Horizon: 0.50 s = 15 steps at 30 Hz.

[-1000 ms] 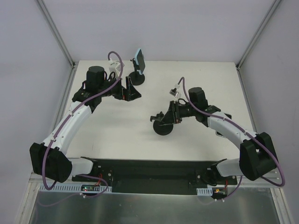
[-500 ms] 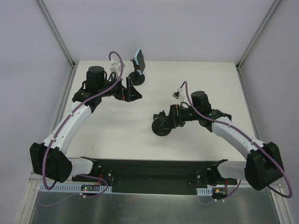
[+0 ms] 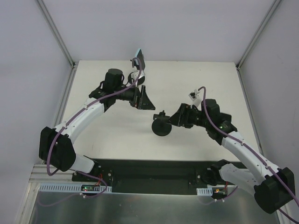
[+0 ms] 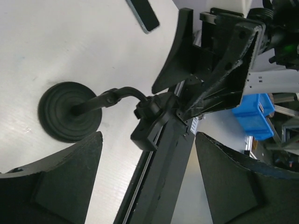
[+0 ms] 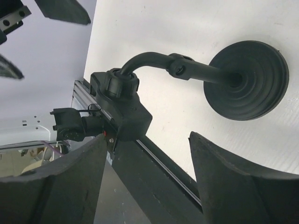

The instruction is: Place the phone on the phone stand

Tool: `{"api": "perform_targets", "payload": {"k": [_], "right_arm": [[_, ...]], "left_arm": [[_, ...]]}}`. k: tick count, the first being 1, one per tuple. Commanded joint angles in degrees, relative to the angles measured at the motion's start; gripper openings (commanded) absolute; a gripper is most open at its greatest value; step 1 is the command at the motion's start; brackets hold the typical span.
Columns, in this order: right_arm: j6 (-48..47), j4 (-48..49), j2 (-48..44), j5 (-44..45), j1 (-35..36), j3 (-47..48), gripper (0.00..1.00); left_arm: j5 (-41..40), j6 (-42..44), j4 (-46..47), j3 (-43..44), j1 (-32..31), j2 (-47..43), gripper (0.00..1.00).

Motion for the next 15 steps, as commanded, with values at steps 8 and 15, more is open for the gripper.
{"api": "perform_targets", "payload": {"k": [8,15], "right_arm": [[5.17,12.01,1.49,3.25,2.69,-1.51,0.49],[4.47,9.92,-0.79,6.59,2.08,-0.9,0.45]], "left_arm": [[4.86,-2.12,2.98,0.12,-5.65,3.49,0.55],[4.17,-2.65,2.98,0.3,-6.62,3.33,0.52]]}}
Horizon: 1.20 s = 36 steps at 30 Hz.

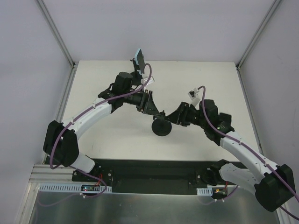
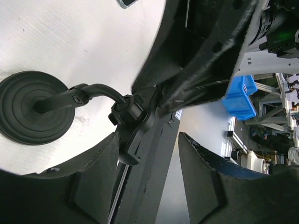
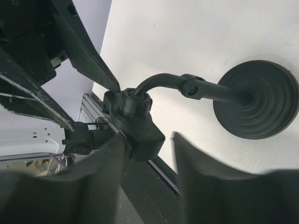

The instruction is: Place the phone on the phone stand

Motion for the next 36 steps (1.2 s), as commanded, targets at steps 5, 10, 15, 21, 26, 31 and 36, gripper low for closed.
{"api": "perform_targets", "payload": {"k": [5,10,15,21,26,31,36], "right_arm": [[-4.97,-17.75,-8.6,19.29,-3.38,4.12,0.84],[-8.14,-26.9,-16.25,25.49,-16.19,2.81,0.9],[-10.95,-26.83,-13.1,25.49,-33.5,1.22,0.9],[-10.6,-22.88,0.6,31.38,-50.56,3.33,0.9],[-10.52,-19.62,13.94,22.28,-62.69,6.4,0.9],[-12.09,-18.66,23.81,13.84,-65.44,9.04,0.91],[-13.76,-18.22,31.11,9.15,-63.24,10.36,0.9]], "left_arm": [[-8.28,2.85,0.01,-0.93,-0.68,-7.59,0.83],[-21.63,8.47,-2.81,-1.98,-0.68,-16.91,0.94],[-24.04,9.36,-3.17,-2.34,-0.68,-19.99,0.96],[-22.02,8.48,-3.17,-1.9,-0.59,-19.2,0.96],[-21.75,8.13,-3.26,-1.81,-0.68,-19.29,0.97],[-20.7,7.6,-3.26,-1.46,-0.59,-19.47,0.97],[-20.52,7.51,-3.17,-1.37,-0.68,-19.64,0.97]]}}
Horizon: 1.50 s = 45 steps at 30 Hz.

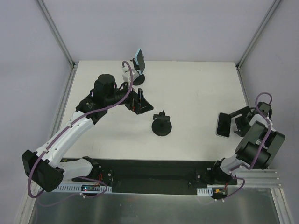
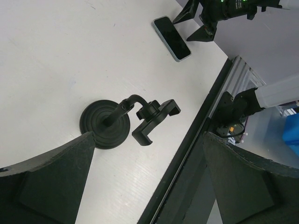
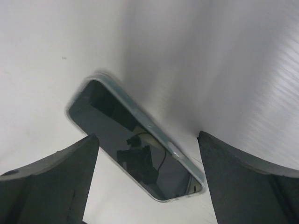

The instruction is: Place the phone on the phone stand

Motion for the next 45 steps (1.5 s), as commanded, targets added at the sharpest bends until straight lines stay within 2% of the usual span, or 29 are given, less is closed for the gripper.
{"api": "perform_targets", "payload": {"k": [1,6,11,14,15,24,28,29,34,35,37,38,39,42,45], "right_arm": [[-2.34,1.76,2.83,-8.77,2.4,1.9,0.9],[-5.49,0.73,3.19,-8.71,8.37,2.34,0.91],[-8.4,-9.02,6.34,4.55,14.87,8.31,0.93],[-10.33,-13.08,8.89,7.73,17.42,11.3,1.0],[-10.77,-14.04,9.34,8.52,18.13,11.65,0.97],[-13.23,-25.28,19.35,17.05,22.96,20.44,0.97],[-14.99,-28.63,21.2,19.43,25.86,21.59,1.0],[-15.34,-29.51,21.55,19.34,26.04,21.76,0.92],[-18.41,-32.24,23.92,18.72,26.92,24.48,0.75],[-18.77,-32.85,24.28,18.55,27.01,25.01,0.65],[-19.3,-32.95,24.46,17.5,27.01,25.45,0.53],[-19.47,-32.51,24.37,16.8,27.1,25.28,0.39],[-19.65,-32.07,24.2,15.92,27.27,25.11,0.34],[-19.91,-28.91,20.52,11.09,28.41,22.48,0.28],[-19.13,-25.75,16.39,10.64,29.56,19.66,0.26]], "left_arm": [[1.31,0.1,0.81,0.42,-0.33,-0.98,0.97],[1.75,0.1,0.81,0.51,-0.33,0.16,0.97],[2.02,0.28,0.72,0.51,-0.33,0.95,0.98],[2.19,0.28,0.81,0.51,-0.33,1.22,0.98],[2.28,0.37,0.72,0.51,-0.33,1.22,0.98],[3.07,0.37,0.81,0.68,-0.33,1.84,0.98],[3.42,0.37,0.81,0.68,-0.33,1.92,0.98],[3.51,0.28,0.81,0.77,-0.33,1.92,0.98],[3.86,0.28,0.72,0.77,-0.33,2.01,0.98],[3.86,0.19,0.81,0.77,-0.33,2.01,0.98],[3.78,0.37,0.72,0.77,-0.24,2.01,0.98],[3.77,0.37,0.72,0.77,-0.33,2.01,0.98],[3.69,0.45,0.72,0.68,-0.33,2.1,0.98],[3.6,0.45,0.72,0.68,-0.41,2.19,0.98],[3.95,0.28,0.81,0.68,-0.42,2.54,0.98]]}}
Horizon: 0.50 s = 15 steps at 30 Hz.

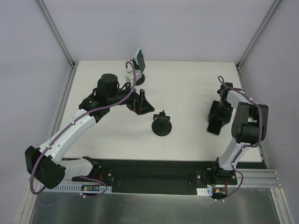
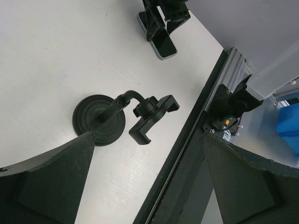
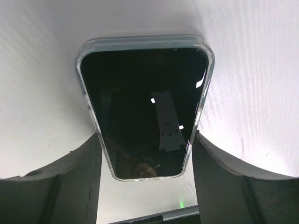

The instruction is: Place the phone on the phone stand

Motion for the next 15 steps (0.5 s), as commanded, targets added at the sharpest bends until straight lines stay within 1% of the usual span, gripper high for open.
{"api": "perform_targets", "payload": {"k": [1,2,4,7,10,11,13,15], "right_arm": [[-0.37,1.99,-5.15,-6.42,2.48,-5.19,0.24],[0.07,3.48,-6.21,-6.79,2.66,-5.98,0.21],[0.33,4.72,-8.58,-8.1,2.74,-7.83,0.2],[0.51,6.13,-9.64,-9.25,2.74,-8.63,0.22],[0.51,6.05,-7.98,-10.57,2.74,-8.19,0.5],[0.51,4.74,-7.37,-10.49,2.83,-7.84,0.73],[0.16,2.8,-5.52,-9.52,3.09,-7.4,0.87],[0.16,2.18,-4.99,-7.34,3.62,-7.57,0.89]], "left_arm": [[1.42,0.26,0.81,0.68,-0.42,0.61,0.98],[1.59,0.26,0.9,0.68,-0.42,0.7,0.98],[1.68,0.26,0.81,0.77,-0.42,0.88,0.98],[2.03,0.17,0.81,0.77,-0.42,1.06,0.97],[2.21,0.08,0.9,0.86,-0.42,0.97,0.98],[2.03,0.17,0.81,0.86,-0.33,0.97,0.98],[2.03,0.17,0.81,0.77,-0.42,1.23,0.97],[2.21,0.17,0.9,0.86,-0.42,1.23,0.98]]}}
